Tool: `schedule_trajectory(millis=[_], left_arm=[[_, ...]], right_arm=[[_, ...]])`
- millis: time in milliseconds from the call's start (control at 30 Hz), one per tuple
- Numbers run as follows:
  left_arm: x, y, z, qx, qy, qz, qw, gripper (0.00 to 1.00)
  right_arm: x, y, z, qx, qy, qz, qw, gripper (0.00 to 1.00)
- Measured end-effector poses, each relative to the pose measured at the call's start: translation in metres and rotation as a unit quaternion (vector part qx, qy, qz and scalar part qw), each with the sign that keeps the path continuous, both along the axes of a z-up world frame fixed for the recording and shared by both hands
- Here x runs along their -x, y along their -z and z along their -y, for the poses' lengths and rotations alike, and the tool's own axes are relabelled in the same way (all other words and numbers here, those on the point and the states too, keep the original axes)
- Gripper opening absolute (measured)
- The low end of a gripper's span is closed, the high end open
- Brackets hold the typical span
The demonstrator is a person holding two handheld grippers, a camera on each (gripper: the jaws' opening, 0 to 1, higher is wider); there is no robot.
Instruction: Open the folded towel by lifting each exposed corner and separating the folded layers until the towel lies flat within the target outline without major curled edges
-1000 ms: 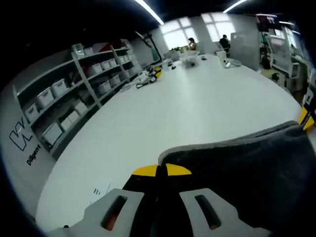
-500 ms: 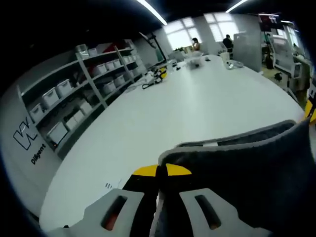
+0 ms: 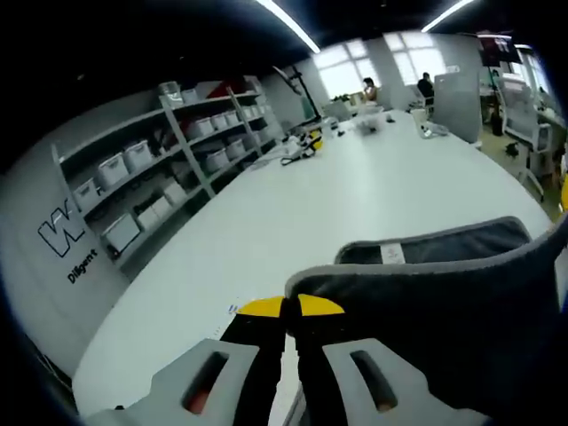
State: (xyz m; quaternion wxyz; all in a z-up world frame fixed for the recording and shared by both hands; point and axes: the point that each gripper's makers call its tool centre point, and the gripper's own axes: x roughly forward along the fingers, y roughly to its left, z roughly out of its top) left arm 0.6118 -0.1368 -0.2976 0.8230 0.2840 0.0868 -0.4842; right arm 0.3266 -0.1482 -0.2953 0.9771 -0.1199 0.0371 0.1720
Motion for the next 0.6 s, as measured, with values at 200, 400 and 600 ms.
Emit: schedule_trajectory(millis=[200,400,600], left_arm=[[-0.005,-0.013,-0.035,0.008,-0.011,0.015,0.9998,0.02],[-0.010,-0.016,-0.062,0.009,-0.020,0.023,0.9995,0.02],[-0.012,-0.019,-0.089,0.012,-0.030,0.030,0.9990,0.02]], right_arm=[[-0.006,-0.009,-0.040,0.012,-0.030,0.009,0.9994,0.00],[-0.010,-0.013,-0.063,0.018,-0.050,0.012,0.9985,0.00],[-0.013,-0.014,-0.086,0.031,-0.071,0.012,0.9969,0.00]])
